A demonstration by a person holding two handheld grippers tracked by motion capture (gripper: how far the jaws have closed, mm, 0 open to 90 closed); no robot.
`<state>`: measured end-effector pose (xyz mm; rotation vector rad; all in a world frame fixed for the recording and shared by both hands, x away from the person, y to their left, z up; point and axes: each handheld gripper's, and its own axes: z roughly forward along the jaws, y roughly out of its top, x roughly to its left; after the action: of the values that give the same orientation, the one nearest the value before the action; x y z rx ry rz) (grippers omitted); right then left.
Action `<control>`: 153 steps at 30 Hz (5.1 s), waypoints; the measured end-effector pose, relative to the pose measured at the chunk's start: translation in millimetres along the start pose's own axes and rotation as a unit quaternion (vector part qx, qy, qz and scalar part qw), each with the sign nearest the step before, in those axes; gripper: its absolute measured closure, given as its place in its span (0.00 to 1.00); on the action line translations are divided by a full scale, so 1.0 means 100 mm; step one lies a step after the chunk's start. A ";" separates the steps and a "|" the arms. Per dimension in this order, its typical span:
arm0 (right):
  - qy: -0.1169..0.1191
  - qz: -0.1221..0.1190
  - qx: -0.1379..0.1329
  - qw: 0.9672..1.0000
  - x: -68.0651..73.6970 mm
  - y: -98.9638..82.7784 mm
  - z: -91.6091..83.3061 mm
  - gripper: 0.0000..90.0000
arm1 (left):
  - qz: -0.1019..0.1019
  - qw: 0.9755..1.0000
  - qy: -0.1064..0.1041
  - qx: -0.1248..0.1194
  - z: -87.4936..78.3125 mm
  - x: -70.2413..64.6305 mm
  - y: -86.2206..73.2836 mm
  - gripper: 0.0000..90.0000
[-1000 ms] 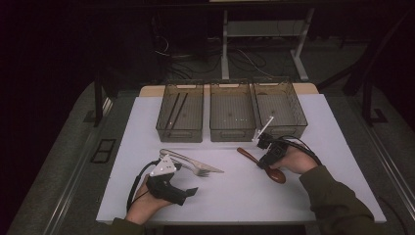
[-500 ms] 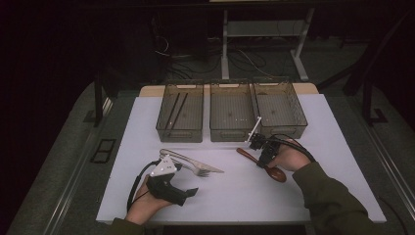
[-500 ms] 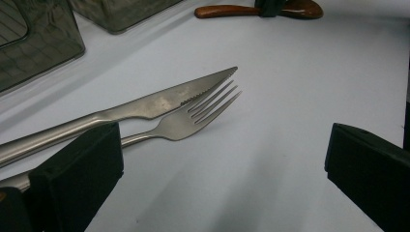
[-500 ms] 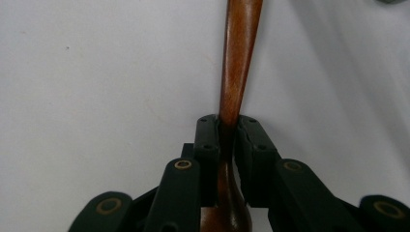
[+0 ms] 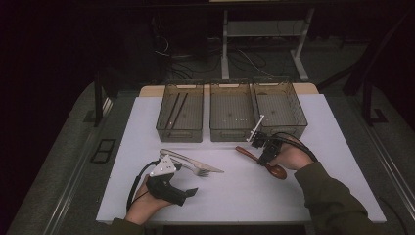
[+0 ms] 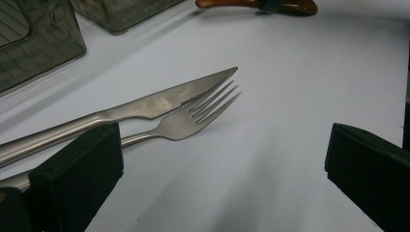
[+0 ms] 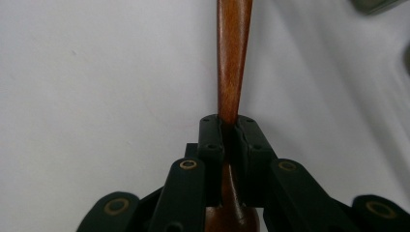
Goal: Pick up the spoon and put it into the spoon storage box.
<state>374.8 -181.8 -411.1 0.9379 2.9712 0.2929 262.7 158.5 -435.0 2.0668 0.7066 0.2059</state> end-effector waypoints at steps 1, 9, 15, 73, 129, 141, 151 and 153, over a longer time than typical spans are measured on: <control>0.002 0.002 -0.013 1.000 -0.02 -0.02 -0.03 0.90 | 0.000 1.000 0.000 0.000 0.00 0.00 0.00 0.00; 0.034 0.031 -0.135 0.990 -0.11 -0.28 -0.27 0.90 | 0.002 1.000 -0.001 0.002 0.00 0.00 0.00 0.00; 0.044 0.050 -0.214 0.974 -0.18 -0.44 -0.37 0.90 | 0.002 1.000 -0.001 0.001 0.00 0.00 -0.01 0.00; -0.006 0.112 -0.306 0.945 -0.68 0.80 -0.33 0.90 | 0.005 1.000 -0.013 -0.012 -0.02 0.02 0.00 0.00; 0.033 0.092 -0.399 0.912 -0.34 -0.08 -0.54 0.32 | 0.002 1.000 -0.001 -0.012 -0.07 0.04 0.00 0.00; -0.017 0.106 -0.394 0.913 -0.04 -0.63 -0.33 0.23 | 0.004 1.000 0.018 -0.020 -0.14 0.09 0.01 0.12; -0.020 0.115 -0.397 0.910 0.04 -1.11 -0.14 0.20 | 0.003 1.000 0.029 -0.012 -0.15 0.10 0.05 0.22; -0.016 0.113 -0.399 0.910 0.07 -1.20 -0.10 0.20 | 0.004 0.999 0.032 -0.012 -0.16 0.10 0.06 0.24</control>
<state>300.3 -276.2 -422.7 1.1017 2.3033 1.3363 267.1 172.5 -422.0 2.0478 0.7311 0.2850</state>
